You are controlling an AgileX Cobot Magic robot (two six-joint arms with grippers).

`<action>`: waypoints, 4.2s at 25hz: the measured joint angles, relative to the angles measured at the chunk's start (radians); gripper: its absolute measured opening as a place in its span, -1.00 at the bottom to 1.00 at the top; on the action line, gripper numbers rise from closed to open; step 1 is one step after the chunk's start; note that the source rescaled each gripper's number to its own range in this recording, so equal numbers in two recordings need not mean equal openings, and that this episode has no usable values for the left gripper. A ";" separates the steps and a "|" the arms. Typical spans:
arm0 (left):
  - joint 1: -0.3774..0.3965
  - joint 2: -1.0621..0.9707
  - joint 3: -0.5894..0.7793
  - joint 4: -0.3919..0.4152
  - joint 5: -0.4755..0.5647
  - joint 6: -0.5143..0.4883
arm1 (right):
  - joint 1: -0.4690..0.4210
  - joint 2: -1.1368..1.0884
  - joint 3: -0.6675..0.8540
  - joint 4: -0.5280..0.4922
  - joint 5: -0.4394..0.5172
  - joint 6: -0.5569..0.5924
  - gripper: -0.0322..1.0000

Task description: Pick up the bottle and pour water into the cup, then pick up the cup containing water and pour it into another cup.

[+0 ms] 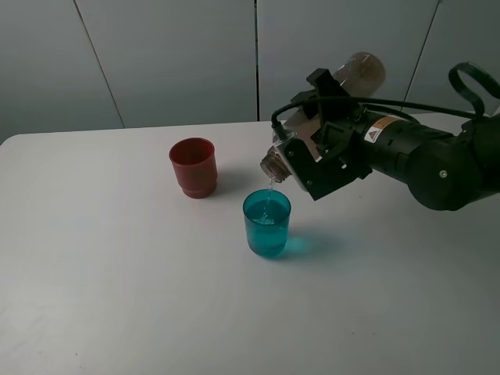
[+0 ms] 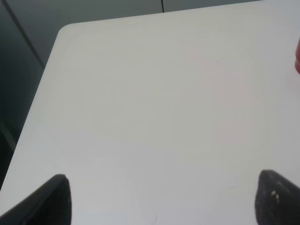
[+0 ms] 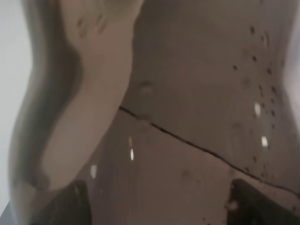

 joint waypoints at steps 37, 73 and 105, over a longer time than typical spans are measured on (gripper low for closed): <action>0.000 0.000 0.000 0.000 0.000 -0.002 | -0.291 0.065 -0.165 -0.510 -0.044 1.947 -0.93; 0.000 0.000 0.000 0.000 0.000 -0.002 | -0.376 0.487 -0.168 -0.417 -0.515 2.026 0.96; 0.000 0.000 0.000 0.000 0.000 -0.002 | -0.376 -0.065 0.116 -1.098 -0.320 2.568 0.99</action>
